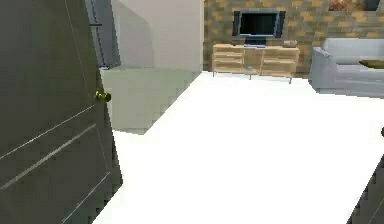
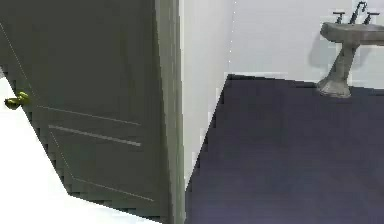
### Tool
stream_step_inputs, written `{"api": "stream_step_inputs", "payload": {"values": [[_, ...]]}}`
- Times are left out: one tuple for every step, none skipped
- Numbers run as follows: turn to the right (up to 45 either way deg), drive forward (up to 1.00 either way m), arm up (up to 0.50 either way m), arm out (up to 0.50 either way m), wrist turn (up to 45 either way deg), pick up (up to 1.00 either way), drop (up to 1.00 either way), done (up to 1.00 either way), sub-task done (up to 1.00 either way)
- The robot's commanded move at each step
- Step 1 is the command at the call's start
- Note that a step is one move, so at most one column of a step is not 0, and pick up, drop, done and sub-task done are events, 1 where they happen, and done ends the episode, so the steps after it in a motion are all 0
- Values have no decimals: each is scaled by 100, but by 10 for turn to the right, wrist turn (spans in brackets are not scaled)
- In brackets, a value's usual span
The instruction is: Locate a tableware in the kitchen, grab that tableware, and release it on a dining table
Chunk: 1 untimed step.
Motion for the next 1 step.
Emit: {"api": "stream_step_inputs", "payload": {"values": [[0,100,0,0,0,0,0,0,0]]}}
